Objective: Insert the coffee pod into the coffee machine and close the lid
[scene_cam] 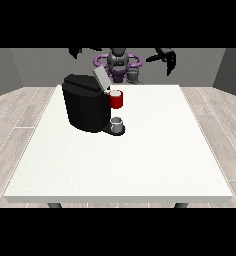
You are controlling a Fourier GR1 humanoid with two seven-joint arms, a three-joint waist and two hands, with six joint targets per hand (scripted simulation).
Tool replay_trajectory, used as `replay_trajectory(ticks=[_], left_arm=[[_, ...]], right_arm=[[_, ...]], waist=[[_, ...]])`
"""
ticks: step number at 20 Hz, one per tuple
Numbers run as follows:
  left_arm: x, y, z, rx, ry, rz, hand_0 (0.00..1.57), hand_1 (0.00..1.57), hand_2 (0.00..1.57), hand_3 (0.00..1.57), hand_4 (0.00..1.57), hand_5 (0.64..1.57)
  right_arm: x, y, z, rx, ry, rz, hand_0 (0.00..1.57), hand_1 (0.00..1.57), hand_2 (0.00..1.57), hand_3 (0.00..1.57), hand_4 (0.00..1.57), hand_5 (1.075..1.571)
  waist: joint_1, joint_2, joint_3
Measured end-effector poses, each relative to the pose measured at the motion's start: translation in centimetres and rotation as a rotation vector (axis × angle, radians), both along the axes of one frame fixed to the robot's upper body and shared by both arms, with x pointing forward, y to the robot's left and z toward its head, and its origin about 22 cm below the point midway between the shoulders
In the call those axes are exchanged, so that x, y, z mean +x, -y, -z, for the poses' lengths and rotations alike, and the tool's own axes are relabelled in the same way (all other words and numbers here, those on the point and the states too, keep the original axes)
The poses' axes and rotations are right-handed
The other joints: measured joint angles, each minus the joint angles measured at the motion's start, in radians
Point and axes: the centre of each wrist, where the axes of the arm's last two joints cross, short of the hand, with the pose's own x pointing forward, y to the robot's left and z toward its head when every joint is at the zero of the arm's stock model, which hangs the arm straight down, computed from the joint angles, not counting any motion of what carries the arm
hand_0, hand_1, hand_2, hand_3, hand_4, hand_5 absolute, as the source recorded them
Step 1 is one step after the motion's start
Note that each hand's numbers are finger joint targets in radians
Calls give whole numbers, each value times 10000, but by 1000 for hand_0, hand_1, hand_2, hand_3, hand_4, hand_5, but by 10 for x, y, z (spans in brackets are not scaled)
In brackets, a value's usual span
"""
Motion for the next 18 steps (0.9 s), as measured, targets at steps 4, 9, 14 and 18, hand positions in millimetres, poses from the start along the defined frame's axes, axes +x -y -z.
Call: replay_trajectory(ticks=[4,9,14,18], left_arm=[[-1,7,-10,-241,192,121,0,0,0,0,360,1571],[-3,14,-21,-398,597,324,0,0,0,0,383,1571],[-13,13,-31,-379,876,202,0,0,0,0,346,1571],[-23,12,-40,-360,1166,25,0,0,0,0,265,1571]], right_arm=[[12,21,-6,266,-175,377,0,0,0,0,0,1571],[29,28,-15,1145,-343,634,0,0,0,0,97,1571],[42,27,-18,1535,-503,589,0,0,0,0,56,1571],[48,16,-15,1458,-567,358,0,0,0,0,0,1571]], waist=[[444,298,4],[810,756,7],[856,1188,5],[809,1500,6]])
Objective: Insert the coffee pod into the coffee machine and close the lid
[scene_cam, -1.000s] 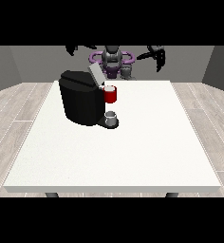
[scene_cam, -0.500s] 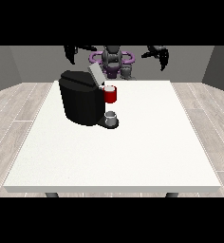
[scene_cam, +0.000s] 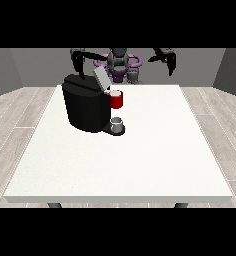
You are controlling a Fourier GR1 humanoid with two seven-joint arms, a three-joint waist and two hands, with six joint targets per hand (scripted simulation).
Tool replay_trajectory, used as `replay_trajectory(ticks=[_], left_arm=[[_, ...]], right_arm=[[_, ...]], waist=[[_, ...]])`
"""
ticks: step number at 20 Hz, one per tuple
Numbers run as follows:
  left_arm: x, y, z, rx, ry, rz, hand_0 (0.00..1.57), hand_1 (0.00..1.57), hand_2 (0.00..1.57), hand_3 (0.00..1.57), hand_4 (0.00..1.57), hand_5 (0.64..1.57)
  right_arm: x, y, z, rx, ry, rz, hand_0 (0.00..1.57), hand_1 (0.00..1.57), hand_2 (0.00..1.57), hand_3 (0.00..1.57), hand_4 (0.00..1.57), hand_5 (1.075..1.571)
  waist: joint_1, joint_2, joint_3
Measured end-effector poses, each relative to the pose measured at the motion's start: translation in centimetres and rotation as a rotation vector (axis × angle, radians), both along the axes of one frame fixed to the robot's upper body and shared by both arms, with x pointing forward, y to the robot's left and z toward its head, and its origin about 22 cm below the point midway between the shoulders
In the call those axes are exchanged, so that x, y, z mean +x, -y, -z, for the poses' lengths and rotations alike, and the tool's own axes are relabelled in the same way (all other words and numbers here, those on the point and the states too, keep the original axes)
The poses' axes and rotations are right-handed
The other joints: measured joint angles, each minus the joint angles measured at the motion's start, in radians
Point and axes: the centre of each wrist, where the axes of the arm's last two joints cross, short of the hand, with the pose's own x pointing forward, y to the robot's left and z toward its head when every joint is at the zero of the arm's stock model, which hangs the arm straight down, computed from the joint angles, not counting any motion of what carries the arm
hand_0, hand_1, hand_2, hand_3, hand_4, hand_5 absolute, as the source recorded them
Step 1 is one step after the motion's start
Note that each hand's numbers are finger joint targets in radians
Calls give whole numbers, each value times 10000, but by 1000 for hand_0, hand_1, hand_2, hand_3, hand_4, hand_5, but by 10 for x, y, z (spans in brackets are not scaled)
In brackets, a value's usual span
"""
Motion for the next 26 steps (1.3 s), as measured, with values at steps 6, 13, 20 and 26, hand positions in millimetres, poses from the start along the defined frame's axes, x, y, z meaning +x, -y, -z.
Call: replay_trajectory(ticks=[6,13,20,26], left_arm=[[-10,0,-20,-53,466,-306,0,0,0,0,338,1571],[-21,-17,-32,-47,944,-685,0,0,0,0,376,1571],[-27,-28,-42,144,1384,-925,0,0,0,0,299,1571],[-25,-34,-48,377,1343,-1055,0,0,0,0,339,1571]], right_arm=[[12,-16,-6,-144,154,-603,0,0,0,0,0,1571],[25,-39,-23,-310,795,-1323,0,0,0,0,79,1571],[37,-49,-44,-748,1633,-1670,0,0,0,0,214,1571],[49,-60,-71,-1364,1612,-1955,0,0,0,0,107,1571]], waist=[[-176,442,-4],[-452,964,-19],[-437,1418,-40],[-449,1708,16]])
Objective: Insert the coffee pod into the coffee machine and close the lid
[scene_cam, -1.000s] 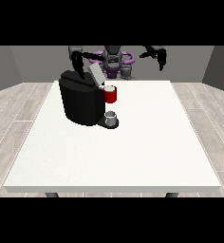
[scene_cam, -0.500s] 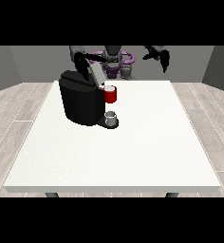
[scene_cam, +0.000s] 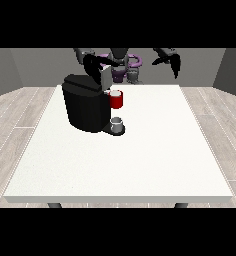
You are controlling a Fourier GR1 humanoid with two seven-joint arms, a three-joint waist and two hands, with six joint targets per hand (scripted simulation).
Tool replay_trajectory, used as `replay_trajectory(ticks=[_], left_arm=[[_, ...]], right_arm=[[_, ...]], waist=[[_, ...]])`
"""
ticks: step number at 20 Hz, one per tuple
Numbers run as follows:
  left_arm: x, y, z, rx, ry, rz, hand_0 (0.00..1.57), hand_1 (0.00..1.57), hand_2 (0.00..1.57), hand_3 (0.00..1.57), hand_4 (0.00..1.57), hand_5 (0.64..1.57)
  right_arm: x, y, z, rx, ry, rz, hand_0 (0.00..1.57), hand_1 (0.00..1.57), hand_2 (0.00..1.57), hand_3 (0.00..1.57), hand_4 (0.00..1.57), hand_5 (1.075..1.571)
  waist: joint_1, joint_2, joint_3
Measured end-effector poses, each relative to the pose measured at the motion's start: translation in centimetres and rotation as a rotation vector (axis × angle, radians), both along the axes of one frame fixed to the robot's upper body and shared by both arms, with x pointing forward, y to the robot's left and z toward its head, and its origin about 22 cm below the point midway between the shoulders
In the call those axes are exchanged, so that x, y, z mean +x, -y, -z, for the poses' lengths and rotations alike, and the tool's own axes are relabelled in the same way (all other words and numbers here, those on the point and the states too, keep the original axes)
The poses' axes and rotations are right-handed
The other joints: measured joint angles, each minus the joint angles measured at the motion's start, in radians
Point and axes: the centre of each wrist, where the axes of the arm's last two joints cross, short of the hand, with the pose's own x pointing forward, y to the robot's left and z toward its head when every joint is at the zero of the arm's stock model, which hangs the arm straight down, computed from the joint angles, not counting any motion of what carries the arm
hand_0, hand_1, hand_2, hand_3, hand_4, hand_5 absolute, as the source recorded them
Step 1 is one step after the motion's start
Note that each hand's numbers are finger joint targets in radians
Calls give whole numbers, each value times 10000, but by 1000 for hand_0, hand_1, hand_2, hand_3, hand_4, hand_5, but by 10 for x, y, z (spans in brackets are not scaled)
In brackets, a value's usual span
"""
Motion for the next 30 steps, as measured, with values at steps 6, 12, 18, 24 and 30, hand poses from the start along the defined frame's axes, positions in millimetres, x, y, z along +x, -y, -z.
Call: replay_trajectory(ticks=[6,12,18,24,30], left_arm=[[-1,5,-4,75,43,296,0,0,0,0,411,1571],[4,19,-7,191,223,646,0,0,0,0,383,1571],[12,29,-15,221,582,1059,0,0,0,0,398,1571],[19,41,-26,238,984,1499,0,0,0,0,398,1571],[25,54,-37,231,1472,2030,0,0,0,0,429,1571]], right_arm=[[4,1,-14,-383,-15,316,0,0,0,0,0,1571],[6,-3,-34,-1374,-31,999,0,0,0,0,203,1571],[7,1,-64,-2037,88,1773,0,0,0,0,160,1571],[3,15,-93,-2201,-198,2480,0,0,0,0,0,1571],[-6,32,-128,-2326,-249,3333,0,0,0,0,0,1571]], waist=[[261,174,39],[515,434,113],[958,876,201],[1492,1231,291],[2166,1644,385]])
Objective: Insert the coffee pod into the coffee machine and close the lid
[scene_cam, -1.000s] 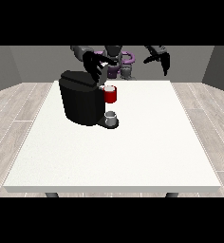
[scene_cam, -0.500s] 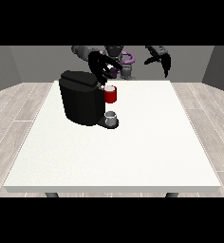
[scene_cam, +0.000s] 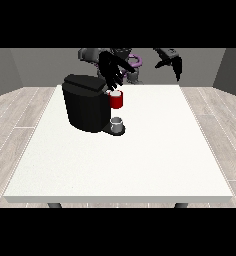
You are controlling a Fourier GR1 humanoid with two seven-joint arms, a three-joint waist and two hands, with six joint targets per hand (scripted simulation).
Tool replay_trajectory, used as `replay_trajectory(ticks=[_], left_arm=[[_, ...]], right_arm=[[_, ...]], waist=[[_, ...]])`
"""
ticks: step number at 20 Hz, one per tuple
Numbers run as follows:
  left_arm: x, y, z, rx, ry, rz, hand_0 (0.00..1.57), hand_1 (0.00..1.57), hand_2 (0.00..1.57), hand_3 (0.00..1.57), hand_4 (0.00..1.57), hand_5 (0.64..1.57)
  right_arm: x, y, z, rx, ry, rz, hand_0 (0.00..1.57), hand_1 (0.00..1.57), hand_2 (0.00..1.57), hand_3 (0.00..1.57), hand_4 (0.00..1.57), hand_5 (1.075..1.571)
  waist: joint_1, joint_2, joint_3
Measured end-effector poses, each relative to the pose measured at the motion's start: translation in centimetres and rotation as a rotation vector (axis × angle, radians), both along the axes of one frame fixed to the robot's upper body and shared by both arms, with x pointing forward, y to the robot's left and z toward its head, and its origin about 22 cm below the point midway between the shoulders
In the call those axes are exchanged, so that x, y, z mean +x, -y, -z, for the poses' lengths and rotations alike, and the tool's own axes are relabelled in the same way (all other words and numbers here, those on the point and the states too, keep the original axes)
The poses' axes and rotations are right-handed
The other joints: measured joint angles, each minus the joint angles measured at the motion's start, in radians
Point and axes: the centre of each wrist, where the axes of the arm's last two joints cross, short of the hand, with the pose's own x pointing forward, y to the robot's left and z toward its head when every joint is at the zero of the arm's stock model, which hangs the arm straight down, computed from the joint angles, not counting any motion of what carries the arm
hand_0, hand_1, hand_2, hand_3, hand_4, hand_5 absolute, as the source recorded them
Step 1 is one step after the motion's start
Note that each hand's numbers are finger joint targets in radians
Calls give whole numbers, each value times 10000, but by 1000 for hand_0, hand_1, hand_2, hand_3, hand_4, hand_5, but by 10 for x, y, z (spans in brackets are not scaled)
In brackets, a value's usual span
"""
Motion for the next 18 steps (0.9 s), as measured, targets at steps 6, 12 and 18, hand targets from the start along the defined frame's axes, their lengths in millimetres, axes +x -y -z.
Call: replay_trajectory(ticks=[6,12,18], left_arm=[[5,21,-15,31,414,664,0,0,0,0,426,1571],[12,19,-37,-16,1002,896,0,0,0,0,0,1571],[10,9,-41,-133,1005,908,0,0,0,0,297,1571]], right_arm=[[-10,-12,-36,-353,1084,-522,0,0,0,0,0,1571],[-9,-51,-56,-132,3201,-2290,0,0,0,0,0,1571],[2,-64,-58,29,3758,-2980,0,0,0,0,0,1571]], waist=[[937,516,-118],[1609,1277,-343],[1653,1501,-394]])
